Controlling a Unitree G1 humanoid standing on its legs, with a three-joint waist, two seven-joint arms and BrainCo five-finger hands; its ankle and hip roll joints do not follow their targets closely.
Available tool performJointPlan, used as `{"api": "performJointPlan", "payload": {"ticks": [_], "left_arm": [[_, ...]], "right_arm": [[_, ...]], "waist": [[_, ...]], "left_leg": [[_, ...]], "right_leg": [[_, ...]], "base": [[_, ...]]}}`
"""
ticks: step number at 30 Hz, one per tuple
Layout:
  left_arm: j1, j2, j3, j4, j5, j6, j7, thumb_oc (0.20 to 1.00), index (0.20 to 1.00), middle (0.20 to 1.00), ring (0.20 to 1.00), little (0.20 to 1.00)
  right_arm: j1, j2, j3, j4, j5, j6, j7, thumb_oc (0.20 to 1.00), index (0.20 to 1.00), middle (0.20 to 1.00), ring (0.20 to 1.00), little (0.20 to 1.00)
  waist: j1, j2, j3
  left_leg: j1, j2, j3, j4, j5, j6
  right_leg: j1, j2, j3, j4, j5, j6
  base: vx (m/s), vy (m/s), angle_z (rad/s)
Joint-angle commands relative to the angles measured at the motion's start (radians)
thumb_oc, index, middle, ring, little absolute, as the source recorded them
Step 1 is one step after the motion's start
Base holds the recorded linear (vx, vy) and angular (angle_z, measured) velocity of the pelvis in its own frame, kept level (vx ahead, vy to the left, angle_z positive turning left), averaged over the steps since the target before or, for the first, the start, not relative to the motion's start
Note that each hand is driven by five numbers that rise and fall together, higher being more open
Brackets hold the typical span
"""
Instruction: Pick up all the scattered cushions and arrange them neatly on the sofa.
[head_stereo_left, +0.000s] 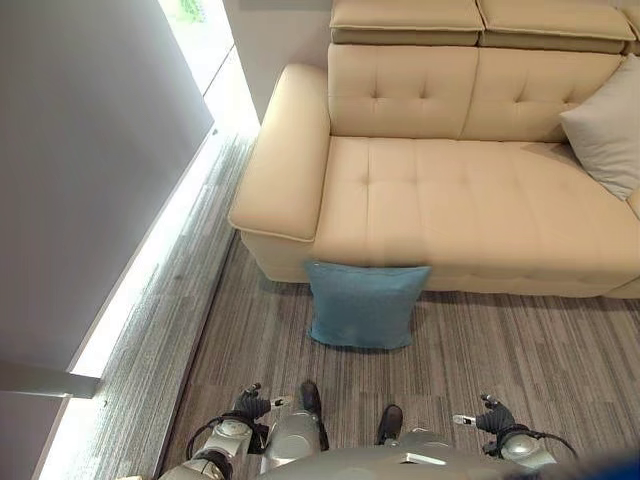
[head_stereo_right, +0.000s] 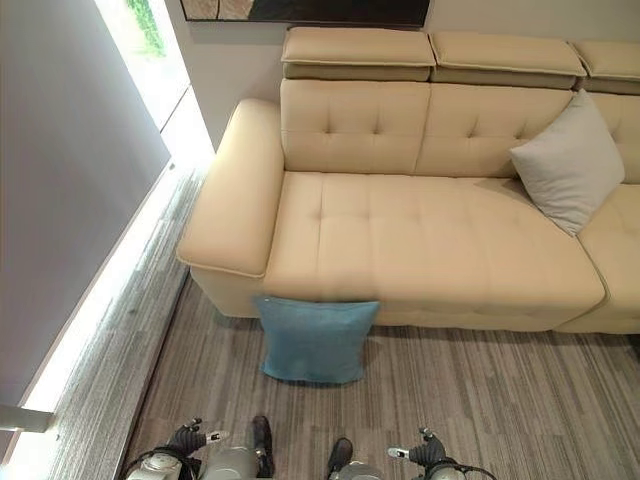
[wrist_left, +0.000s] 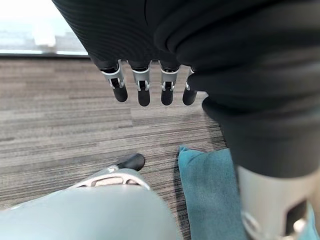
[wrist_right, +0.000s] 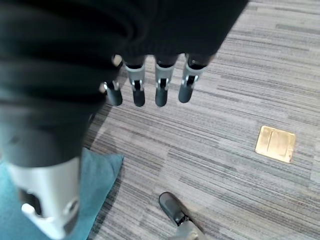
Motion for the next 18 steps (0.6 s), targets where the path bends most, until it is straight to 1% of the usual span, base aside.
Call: {"api": "performJointPlan", "payload": {"ticks": [1,6,8,10,11,12,13,15,16,17,18], "left_arm": [[0.019,0.006,0.006,0.009,0.011,-0.005,-0.004,1.0,1.0,1.0,1.0,1.0],[0.03,0.013,0.012,0.017,0.024,-0.007,-0.01,1.0,1.0,1.0,1.0,1.0],[0.025,0.021,0.014,0.012,0.026,-0.008,-0.009,1.0,1.0,1.0,1.0,1.0],[0.019,0.031,0.013,0.004,0.032,-0.007,-0.008,1.0,1.0,1.0,1.0,1.0],[0.016,0.036,0.014,0.004,0.033,-0.006,-0.009,1.0,1.0,1.0,1.0,1.0],[0.016,0.035,0.014,0.004,0.033,-0.006,-0.009,1.0,1.0,1.0,1.0,1.0],[0.011,0.044,0.014,0.006,0.031,-0.011,-0.012,1.0,1.0,1.0,1.0,1.0],[0.01,0.047,0.014,0.004,0.03,-0.011,-0.012,1.0,1.0,1.0,1.0,1.0],[0.007,0.049,0.017,0.006,0.029,-0.012,-0.013,1.0,1.0,1.0,1.0,1.0],[0.003,0.05,0.015,0.01,0.032,-0.015,-0.012,1.0,1.0,1.0,1.0,1.0],[0.002,0.051,0.012,0.013,0.036,-0.015,-0.01,1.0,1.0,1.0,1.0,1.0]], "right_arm": [[-0.037,-0.004,-0.001,0.005,0.001,-0.009,-0.01,1.0,1.0,1.0,1.0,1.0],[-0.04,0.009,0.004,0.002,-0.016,-0.004,-0.002,1.0,1.0,1.0,1.0,1.0],[-0.047,0.012,0.005,-0.008,-0.022,-0.001,0.002,1.0,1.0,1.0,1.0,1.0],[-0.062,0.012,0.01,-0.015,-0.031,0.003,0.005,1.0,1.0,1.0,1.0,1.0],[-0.067,0.012,0.009,-0.018,-0.03,0.004,0.007,1.0,1.0,1.0,1.0,1.0],[-0.067,0.012,0.009,-0.017,-0.03,0.004,0.007,1.0,1.0,1.0,1.0,1.0],[-0.073,0.012,0.01,-0.024,-0.029,0.0,0.01,1.0,1.0,1.0,1.0,1.0],[-0.076,0.01,0.011,-0.028,-0.028,0.0,0.011,1.0,1.0,1.0,1.0,1.0],[-0.075,0.01,0.008,-0.027,-0.025,0.0,0.011,1.0,1.0,1.0,1.0,1.0],[-0.078,0.008,0.006,-0.025,-0.018,0.001,0.01,1.0,1.0,1.0,1.0,1.0],[-0.077,0.007,0.007,-0.026,-0.017,0.0,0.011,1.0,1.0,1.0,1.0,1.0]], "waist": [[0.002,-0.031,-0.008],[0.02,-0.038,-0.032],[0.024,-0.034,-0.029],[0.024,-0.027,-0.018],[0.022,-0.023,-0.014],[0.022,-0.021,-0.017],[0.014,-0.013,-0.007],[0.006,-0.007,-0.007],[0.002,-0.005,-0.005],[-0.017,-0.012,0.005],[-0.023,-0.013,0.011]], "left_leg": [[0.009,-0.048,-0.022,0.021,-0.049,0.018],[0.047,-0.089,-0.039,-0.001,-0.089,0.051],[0.067,-0.102,-0.04,-0.019,-0.099,0.065],[0.086,-0.111,-0.042,-0.03,-0.108,0.084],[0.095,-0.114,-0.045,-0.035,-0.109,0.089],[0.09,-0.112,-0.045,-0.034,-0.107,0.089],[0.118,-0.121,-0.058,-0.051,-0.114,0.094],[0.132,-0.124,-0.075,-0.058,-0.116,0.094],[0.144,-0.127,-0.087,-0.061,-0.123,0.094],[0.16,-0.138,-0.119,-0.058,-0.131,0.094],[0.165,-0.139,-0.128,-0.057,-0.134,0.093]], "right_leg": [[0.037,-0.043,0.096,0.11,-0.146,0.078],[0.031,-0.077,0.118,0.152,-0.142,0.111],[-0.003,-0.102,0.12,0.224,-0.132,0.132],[-0.055,-0.133,0.12,0.34,-0.098,0.158],[-0.074,-0.138,0.126,0.382,-0.087,0.164],[-0.078,-0.135,0.126,0.379,-0.083,0.163],[-0.112,-0.142,0.139,0.429,-0.075,0.164],[-0.131,-0.13,0.152,0.391,-0.076,0.152],[-0.139,-0.13,0.152,0.339,-0.074,0.146],[-0.175,-0.105,0.21,0.263,-0.046,0.151],[-0.184,-0.095,0.226,0.254,-0.042,0.15]], "base": [[0.16,0.144,0.0],[0.14,0.168,0.0],[0.08,0.177,0.0],[0.06,0.182,-0.06],[0.05,0.109,-0.14],[0.1,0.118,-0.07],[0.12,0.095,0.09],[0.17,0.046,0.16],[0.25,-0.07,0.12],[0.24,-0.091,0.28],[0.18,-0.097,0.36]]}}
